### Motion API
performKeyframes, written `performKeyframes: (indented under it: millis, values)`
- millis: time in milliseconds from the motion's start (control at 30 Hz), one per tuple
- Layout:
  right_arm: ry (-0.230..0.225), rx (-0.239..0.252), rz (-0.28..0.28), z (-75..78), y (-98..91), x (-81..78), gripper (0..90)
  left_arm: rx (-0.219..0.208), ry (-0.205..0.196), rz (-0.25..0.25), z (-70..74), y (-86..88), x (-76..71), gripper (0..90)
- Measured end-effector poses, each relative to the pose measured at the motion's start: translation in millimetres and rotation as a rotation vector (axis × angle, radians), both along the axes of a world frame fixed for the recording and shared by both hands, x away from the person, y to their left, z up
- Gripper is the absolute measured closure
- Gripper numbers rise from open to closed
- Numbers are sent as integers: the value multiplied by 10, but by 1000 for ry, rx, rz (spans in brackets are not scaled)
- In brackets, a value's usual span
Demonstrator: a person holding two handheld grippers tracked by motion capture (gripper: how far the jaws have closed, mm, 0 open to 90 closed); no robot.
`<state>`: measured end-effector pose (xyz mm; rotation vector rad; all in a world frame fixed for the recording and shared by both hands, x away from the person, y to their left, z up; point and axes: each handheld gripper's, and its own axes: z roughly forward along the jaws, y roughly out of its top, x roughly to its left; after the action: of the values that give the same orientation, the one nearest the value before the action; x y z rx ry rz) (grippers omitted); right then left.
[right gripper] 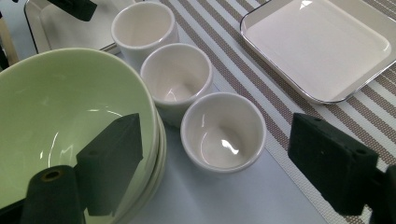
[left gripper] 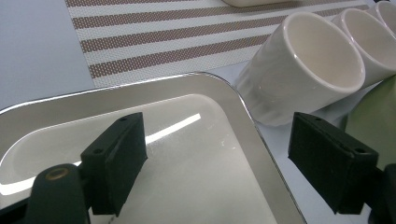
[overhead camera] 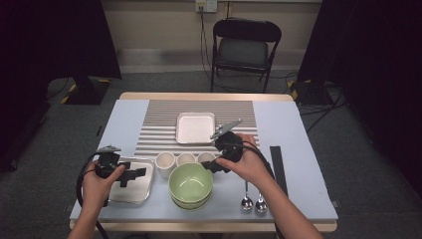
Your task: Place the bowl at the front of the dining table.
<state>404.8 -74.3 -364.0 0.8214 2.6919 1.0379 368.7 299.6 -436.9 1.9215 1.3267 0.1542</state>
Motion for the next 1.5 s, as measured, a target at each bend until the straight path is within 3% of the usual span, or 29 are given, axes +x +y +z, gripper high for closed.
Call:
performKeyframes:
  millis: [600, 967, 1133, 1500]
  values:
    - [15, -12, 40, -61, 117, -18, 195, 0, 8, -7, -14, -3, 5, 192]
    - [35, -20, 83, -99, 175, -42, 403, 1, 5, -6, -5, 0, -1, 198]
    - [58, -50, 90, -134, 182, -43, 521, 5, 7, -9, -8, 1, 0, 201]
    - [75, -39, 105, -182, 222, -67, 637, 1, 4, -7, -1, -4, -3, 203]
